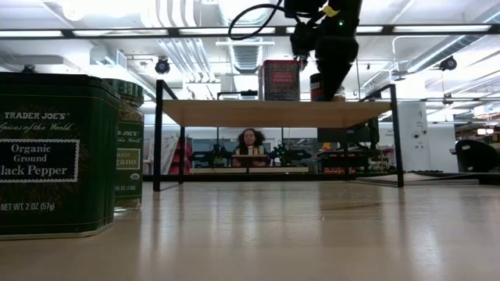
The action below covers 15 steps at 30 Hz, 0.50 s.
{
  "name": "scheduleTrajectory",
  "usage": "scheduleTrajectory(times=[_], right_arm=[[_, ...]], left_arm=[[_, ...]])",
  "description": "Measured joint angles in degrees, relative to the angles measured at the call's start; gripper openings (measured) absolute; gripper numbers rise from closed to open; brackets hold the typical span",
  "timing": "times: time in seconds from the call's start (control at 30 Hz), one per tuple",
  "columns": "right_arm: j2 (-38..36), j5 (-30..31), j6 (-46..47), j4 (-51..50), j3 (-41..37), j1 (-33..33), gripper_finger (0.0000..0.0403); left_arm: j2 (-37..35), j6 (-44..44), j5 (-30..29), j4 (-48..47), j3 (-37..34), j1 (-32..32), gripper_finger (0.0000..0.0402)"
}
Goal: Shelf spices
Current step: Put the brown seasoning bottle on the shelf
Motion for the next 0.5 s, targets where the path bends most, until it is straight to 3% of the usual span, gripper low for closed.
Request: scheduleTrajectory(times=[0.5], right_arm=[[-5.78, 0.58, 0.2, 3.41, 0.48, 2.48, 0.0199]], left_arm=[[0.0, -0.11, 0.02, -0.1, 0.0, 0.0, 0.0217]])
